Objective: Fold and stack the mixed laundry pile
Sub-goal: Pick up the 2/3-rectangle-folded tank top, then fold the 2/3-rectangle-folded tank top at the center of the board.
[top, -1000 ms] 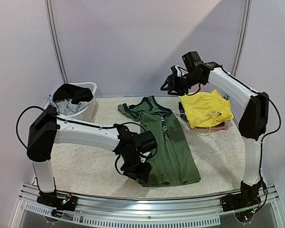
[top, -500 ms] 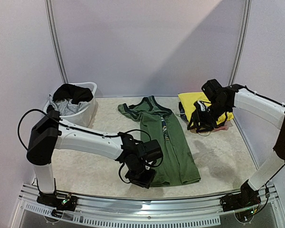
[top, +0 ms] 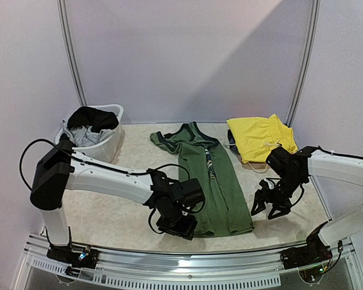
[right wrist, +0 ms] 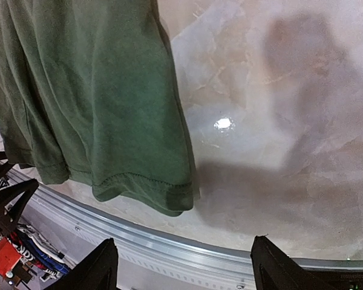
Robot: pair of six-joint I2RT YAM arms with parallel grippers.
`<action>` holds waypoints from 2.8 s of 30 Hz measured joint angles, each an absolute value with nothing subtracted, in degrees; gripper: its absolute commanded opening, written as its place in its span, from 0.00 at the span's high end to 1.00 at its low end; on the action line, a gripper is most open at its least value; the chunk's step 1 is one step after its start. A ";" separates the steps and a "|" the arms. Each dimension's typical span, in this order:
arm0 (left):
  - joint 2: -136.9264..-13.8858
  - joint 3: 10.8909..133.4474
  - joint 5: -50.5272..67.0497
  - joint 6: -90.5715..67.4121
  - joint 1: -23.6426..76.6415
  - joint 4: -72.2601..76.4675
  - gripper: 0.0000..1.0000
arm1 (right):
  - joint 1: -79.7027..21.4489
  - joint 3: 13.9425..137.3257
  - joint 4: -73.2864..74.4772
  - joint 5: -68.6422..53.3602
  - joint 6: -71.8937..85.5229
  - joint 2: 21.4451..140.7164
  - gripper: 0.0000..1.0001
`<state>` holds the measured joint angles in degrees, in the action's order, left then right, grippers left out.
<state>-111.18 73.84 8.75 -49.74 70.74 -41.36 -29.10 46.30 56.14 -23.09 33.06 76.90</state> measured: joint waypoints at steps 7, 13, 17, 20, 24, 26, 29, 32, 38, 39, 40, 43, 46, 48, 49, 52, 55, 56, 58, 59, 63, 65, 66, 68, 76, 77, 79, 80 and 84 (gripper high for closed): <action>-104.53 68.93 7.22 -49.78 69.65 -41.15 0.32 | -29.63 43.64 51.59 -24.05 36.10 76.55 0.25; -103.50 67.51 7.01 -49.36 68.23 -40.84 0.48 | -29.78 41.19 48.42 -24.60 37.41 76.55 0.35; -104.09 67.55 7.75 -48.05 68.03 -39.31 0.55 | -30.02 40.05 46.24 -25.17 37.65 77.06 0.44; -106.13 67.57 8.67 -47.33 67.48 -38.11 0.60 | -30.02 38.92 44.51 -25.80 37.93 78.11 0.50; -108.05 67.70 9.67 -46.57 66.83 -37.43 0.68 | -30.06 37.56 43.35 -26.39 38.11 79.35 0.52; -108.18 67.70 10.17 -46.65 66.78 -36.58 0.73 | -30.15 37.34 43.07 -26.70 38.09 79.83 0.52; -108.42 67.35 10.94 -46.83 66.78 -34.98 0.81 | -30.50 36.93 41.67 -27.73 38.06 80.55 0.59; -108.42 66.63 11.42 -47.27 66.78 -33.34 0.93 | -31.05 36.21 39.68 -29.26 38.11 81.56 0.80; -108.22 65.43 11.64 -48.27 66.81 -30.63 1.00 | -31.62 35.03 37.52 -31.00 38.59 83.09 1.00; -108.22 65.41 11.64 -48.29 66.81 -30.57 1.00 | -31.64 35.03 37.45 -31.03 38.39 83.07 1.00; -108.16 65.41 11.64 -48.29 66.81 -30.52 1.00 | -31.75 35.00 37.47 -30.92 38.72 83.00 1.00; -107.87 65.34 11.60 -48.29 66.83 -30.96 1.00 | -32.47 35.00 37.63 -30.57 39.22 82.08 1.00; -107.02 65.36 11.60 -48.31 66.85 -32.82 1.00 | -34.37 35.07 37.95 -30.37 40.91 80.29 1.00; -105.51 65.34 11.55 -48.51 66.94 -34.81 1.00 | -36.42 35.24 38.22 -30.22 42.83 78.83 1.00; -104.20 65.30 11.51 -48.73 67.05 -35.88 1.00 | -37.63 35.44 38.39 -30.17 43.79 77.93 1.00; -98.39 63.81 11.31 -50.22 67.22 -37.69 1.00 | -41.45 37.39 39.75 -29.56 47.81 75.16 1.00; -90.28 60.45 11.29 -52.45 67.64 -39.70 1.00 | -45.39 39.64 40.05 -28.51 51.92 72.99 1.00; -87.64 59.33 11.35 -53.30 67.88 -40.51 1.00 | -47.05 40.23 39.92 -28.32 53.45 72.42 1.00; -82.96 57.69 11.44 -54.94 68.51 -42.63 1.00 | -50.48 41.25 39.88 -27.86 56.34 71.99 1.00; -81.25 57.28 11.49 -55.70 68.79 -43.59 1.00 | -52.31 41.98 40.23 -27.44 57.63 72.07 1.00; -74.41 57.04 11.62 -59.05 69.97 -47.72 1.00 | -57.58 47.37 43.31 -25.19 61.60 72.20 1.00; -71.00 56.99 11.62 -61.08 70.43 -49.30 1.00 | -59.37 51.09 44.58 -23.86 63.42 72.20 1.00; -69.30 56.80 11.62 -62.13 70.65 -49.82 1.00 | -59.99 52.56 44.99 -23.42 64.23 72.20 1.00; -66.22 55.75 11.66 -64.51 71.05 -50.59 1.00 | -61.04 54.83 45.23 -22.48 65.63 72.23 1.00; -59.05 50.57 11.81 -72.97 72.84 -52.14 1.00 | -65.49 57.87 46.52 -20.25 68.82 77.62 1.00; -58.59 50.15 11.81 -73.69 72.86 -52.12 1.00 | -65.84 58.74 47.20 -19.64 69.19 78.54 1.00; -57.95 49.63 11.79 -74.70 72.86 -52.12 1.00 | -66.22 60.20 48.03 -18.44 69.60 79.26 1.00; -57.87 49.58 11.77 -75.09 72.88 -52.14 1.00 | -66.28 61.04 48.38 -17.82 69.82 79.37 1.00; -57.87 49.60 11.64 -76.12 72.84 -52.27 1.00 | -66.32 64.51 49.47 -15.90 70.04 80.07 1.00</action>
